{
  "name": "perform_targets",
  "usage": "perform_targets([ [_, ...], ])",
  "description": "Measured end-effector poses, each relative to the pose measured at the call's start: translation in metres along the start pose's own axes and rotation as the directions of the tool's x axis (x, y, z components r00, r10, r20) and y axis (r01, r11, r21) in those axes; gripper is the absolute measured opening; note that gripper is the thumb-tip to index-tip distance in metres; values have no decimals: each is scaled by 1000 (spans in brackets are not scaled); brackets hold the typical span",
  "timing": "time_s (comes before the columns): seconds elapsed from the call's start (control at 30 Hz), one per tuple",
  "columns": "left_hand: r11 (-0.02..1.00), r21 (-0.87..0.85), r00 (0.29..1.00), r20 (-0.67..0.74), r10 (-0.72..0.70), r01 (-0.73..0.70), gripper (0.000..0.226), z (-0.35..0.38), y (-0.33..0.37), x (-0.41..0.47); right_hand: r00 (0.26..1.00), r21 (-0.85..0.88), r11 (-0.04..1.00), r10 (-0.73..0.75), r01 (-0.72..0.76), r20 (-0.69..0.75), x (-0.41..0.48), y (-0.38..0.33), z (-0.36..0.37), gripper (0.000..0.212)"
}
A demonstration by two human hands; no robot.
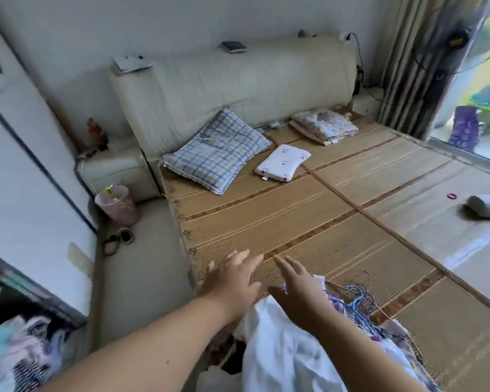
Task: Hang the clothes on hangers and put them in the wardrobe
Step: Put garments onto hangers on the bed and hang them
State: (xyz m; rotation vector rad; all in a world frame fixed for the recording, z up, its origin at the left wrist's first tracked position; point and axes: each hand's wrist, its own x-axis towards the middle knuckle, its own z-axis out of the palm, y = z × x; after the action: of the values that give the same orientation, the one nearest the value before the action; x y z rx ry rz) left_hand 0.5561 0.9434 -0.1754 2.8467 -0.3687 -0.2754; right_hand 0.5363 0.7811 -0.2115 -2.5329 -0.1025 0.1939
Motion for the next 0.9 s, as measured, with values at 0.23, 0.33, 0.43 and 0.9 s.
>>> perform_targets([
  [0.23, 965, 165, 899, -423, -115, 201, 60, -141, -124, -74, 912, -164, 898, -410, 409, 33, 53, -202, -11, 68],
  [0.33, 931, 150, 834, -508, -217, 333, 59, -188, -195, -119, 854, -204, 832, -517, 516, 53, 68, -290, 1, 67],
  [0.43, 892, 117, 758, -581, -295, 437, 57, -228, -256, -158, 771, -215, 746, -635, 630, 55, 79, -376, 17, 65],
  [0.9, 684, -41, 323, -860, -395, 728, 50, -448, -417, -283, 373, -42, 382, -917, 923, -145, 95, -709, 22, 51],
])
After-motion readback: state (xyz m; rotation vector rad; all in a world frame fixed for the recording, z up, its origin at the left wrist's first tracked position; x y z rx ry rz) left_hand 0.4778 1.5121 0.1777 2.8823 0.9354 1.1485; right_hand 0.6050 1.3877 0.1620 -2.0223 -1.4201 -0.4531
